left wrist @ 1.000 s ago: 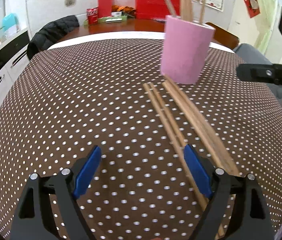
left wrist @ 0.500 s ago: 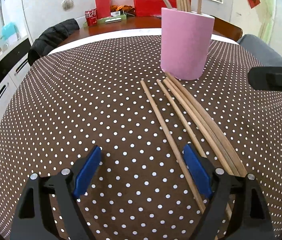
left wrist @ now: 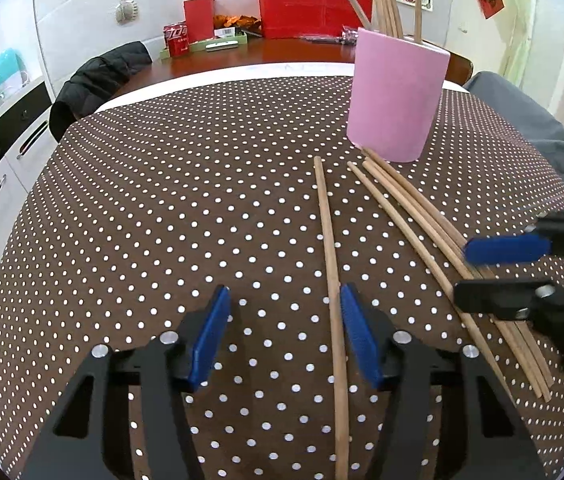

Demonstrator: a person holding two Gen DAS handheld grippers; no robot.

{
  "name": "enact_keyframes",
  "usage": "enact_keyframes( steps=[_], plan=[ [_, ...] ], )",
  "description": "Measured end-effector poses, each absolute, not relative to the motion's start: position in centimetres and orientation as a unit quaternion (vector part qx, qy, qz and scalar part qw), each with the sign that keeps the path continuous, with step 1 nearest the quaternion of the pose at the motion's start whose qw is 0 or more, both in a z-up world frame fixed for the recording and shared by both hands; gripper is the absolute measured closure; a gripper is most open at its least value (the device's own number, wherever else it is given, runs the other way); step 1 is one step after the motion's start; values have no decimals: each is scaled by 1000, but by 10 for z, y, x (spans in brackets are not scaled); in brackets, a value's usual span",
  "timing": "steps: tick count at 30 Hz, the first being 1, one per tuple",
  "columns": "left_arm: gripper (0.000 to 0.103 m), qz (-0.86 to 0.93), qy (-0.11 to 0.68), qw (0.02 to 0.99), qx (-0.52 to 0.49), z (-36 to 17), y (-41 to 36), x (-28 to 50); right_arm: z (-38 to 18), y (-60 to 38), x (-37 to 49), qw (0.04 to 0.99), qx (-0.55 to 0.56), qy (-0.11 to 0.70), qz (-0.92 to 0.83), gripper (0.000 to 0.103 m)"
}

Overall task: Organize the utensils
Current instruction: 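Close the left tool on a chopstick while the right tool grasps another, then raise the left tool's chopstick over the pink cup while the right tool raises its chopstick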

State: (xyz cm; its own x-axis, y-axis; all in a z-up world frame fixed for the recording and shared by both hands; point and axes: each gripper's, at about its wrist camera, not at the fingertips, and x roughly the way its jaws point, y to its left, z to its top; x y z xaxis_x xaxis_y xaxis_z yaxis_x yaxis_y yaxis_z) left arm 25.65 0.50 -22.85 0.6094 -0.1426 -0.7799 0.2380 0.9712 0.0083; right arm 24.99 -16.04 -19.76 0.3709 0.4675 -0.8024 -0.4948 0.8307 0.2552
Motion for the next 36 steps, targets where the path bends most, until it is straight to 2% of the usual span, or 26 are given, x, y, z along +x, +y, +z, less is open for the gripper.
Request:
enact_keyframes(
  steps=[8, 16, 18, 19, 20, 22, 29, 36],
  plan=[
    [46, -113, 430, 894, 59, -229, 6, 259, -202, -144, 257, 834, -33, 485, 262, 68],
    [47, -119, 461, 875, 86, -226, -8, 291, -203, -123, 269, 848, -72, 469, 235, 81],
    [63, -137, 464, 870, 91, -224, -13, 295, -203, -119, 270, 851, -86, 464, 231, 85],
    [81, -140, 464, 869, 97, -224, -16, 297, -203, -117, 270, 853, -97, 461, 225, 91],
    [96, -141, 464, 869, 100, -223, -17, 298, -203, -113, 272, 855, -105, 458, 221, 93],
    [97, -138, 463, 869, 103, -223, -18, 298, -204, -111, 273, 855, -104, 455, 224, 96],
    [98, -112, 431, 895, 28, -215, 9, 284, -197, -128, 267, 863, -47, 435, 255, 96],
    [98, -106, 354, 929, -32, -180, 23, 267, -171, -158, 260, 883, 25, 377, 278, 97]
  ],
)
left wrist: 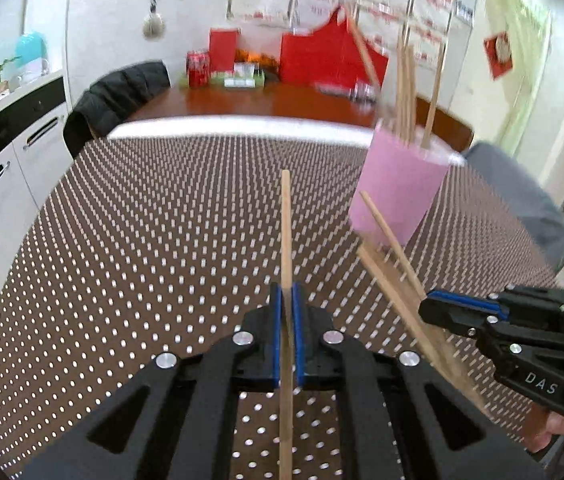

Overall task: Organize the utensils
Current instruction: 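Raise the left tool's chopstick over the pink cup while the right tool raises its chopstick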

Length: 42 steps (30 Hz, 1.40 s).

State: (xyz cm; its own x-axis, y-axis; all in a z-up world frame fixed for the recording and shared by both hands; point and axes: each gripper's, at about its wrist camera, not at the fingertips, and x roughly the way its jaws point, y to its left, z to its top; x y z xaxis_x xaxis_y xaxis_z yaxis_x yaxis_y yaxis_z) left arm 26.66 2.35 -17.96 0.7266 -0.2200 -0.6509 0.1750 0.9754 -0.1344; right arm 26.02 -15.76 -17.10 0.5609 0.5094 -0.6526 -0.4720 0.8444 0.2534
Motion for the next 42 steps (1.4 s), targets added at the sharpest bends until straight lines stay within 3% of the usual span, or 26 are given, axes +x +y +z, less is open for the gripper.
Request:
enact_keyframes(
  steps=[6, 17, 20, 22, 24, 27, 30, 33, 42],
  plan=[
    [98, -130, 275, 952, -42, -145, 12, 239, -142, -179, 254, 903, 60, 310, 291, 97],
    [98, -122, 299, 946, -40, -150, 16, 244, -183, -147, 273, 859, -25, 434, 269, 96],
    [98, -117, 307, 943, -53, -158, 27, 244, -193, -138, 276, 855, -40, 449, 258, 87],
    [98, -114, 310, 942, -56, -162, 32, 242, -196, -134, 277, 858, -59, 449, 244, 71],
    [98, -113, 311, 942, -57, -164, 35, 241, -200, -130, 279, 852, -65, 455, 251, 67],
    [98, -112, 313, 941, -59, -167, 40, 240, -207, -117, 272, 853, -115, 449, 239, 71],
    [98, -110, 314, 941, -64, -168, 42, 241, -207, -107, 265, 855, -143, 443, 231, 97],
    [98, -110, 311, 942, -65, -166, 44, 238, -207, -103, 259, 856, -146, 436, 236, 98],
    [98, -102, 290, 949, -73, -154, 45, 236, -179, -137, 251, 871, -22, 388, 299, 98]
  ],
)
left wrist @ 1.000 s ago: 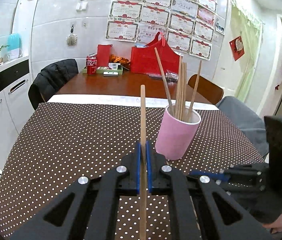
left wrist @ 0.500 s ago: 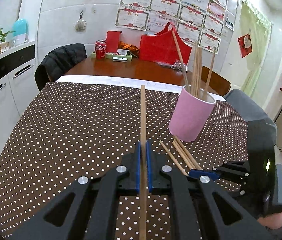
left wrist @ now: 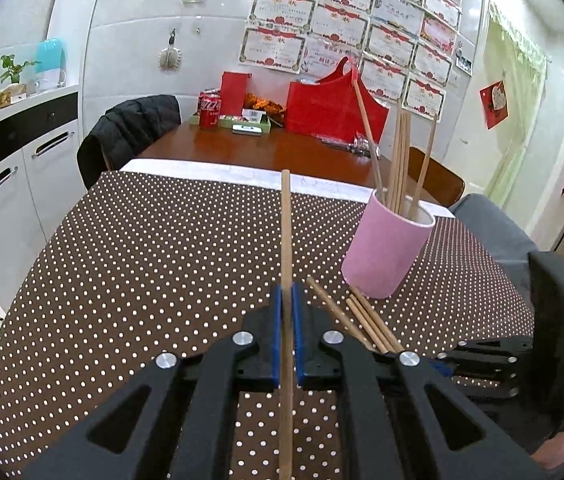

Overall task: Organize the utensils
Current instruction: 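Raise the left tool's chopstick over the pink cup while the right tool raises its chopstick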

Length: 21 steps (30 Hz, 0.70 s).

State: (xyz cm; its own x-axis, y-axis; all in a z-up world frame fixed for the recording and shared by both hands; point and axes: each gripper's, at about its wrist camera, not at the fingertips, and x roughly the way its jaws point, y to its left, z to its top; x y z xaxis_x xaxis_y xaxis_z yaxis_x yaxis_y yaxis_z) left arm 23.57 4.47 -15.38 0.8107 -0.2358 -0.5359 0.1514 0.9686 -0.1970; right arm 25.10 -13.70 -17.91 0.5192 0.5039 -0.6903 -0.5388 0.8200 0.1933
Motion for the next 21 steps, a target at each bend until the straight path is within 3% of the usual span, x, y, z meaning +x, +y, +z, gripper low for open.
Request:
enact_keyframes(
  steps=[15, 21],
  plan=[
    [98, -181, 141, 969, -95, -64, -9, 288, -51, -229, 282, 933, 158, 151, 287, 98],
    [98, -230, 82, 963, -114, -43, -43, 334, -35, -260, 335, 936, 207, 102, 267, 98]
  ],
)
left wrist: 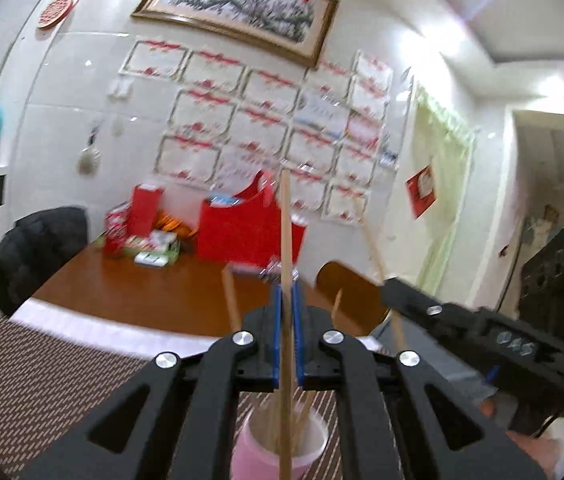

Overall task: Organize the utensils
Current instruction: 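Raise the left tool's chopstick over the pink cup while the right tool raises its chopstick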

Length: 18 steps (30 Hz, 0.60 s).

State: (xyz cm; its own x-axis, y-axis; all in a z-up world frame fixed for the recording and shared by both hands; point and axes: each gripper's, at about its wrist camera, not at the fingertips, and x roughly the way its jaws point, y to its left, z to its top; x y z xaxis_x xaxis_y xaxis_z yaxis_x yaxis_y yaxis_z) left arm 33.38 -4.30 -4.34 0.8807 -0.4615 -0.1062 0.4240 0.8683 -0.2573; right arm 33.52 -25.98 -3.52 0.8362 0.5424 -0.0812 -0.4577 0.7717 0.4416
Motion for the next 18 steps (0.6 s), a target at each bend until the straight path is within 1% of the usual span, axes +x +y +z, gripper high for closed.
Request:
enact_keyframes(
  steps=[4, 8, 11, 13, 18],
  plan=[
    [98, -252, 59, 957, -128, -44, -61, 361, -35, -265, 368, 939, 218, 82, 255, 98],
    [98, -263, 58, 953, -141, -61, -73, 383, -38, -261, 386, 945, 208, 69, 243, 98],
    [98, -259, 60, 953, -148, -77, -74, 388, -51, -258, 391, 951, 199, 61, 230, 98],
    [98, -256, 67, 955, -132, -80, -78, 392, -55, -255, 395, 952, 191, 67, 229, 98],
    [98, -243, 54, 959, -134, -81, -76, 390, -60, -252, 398, 954, 186, 63, 225, 98]
  ],
)
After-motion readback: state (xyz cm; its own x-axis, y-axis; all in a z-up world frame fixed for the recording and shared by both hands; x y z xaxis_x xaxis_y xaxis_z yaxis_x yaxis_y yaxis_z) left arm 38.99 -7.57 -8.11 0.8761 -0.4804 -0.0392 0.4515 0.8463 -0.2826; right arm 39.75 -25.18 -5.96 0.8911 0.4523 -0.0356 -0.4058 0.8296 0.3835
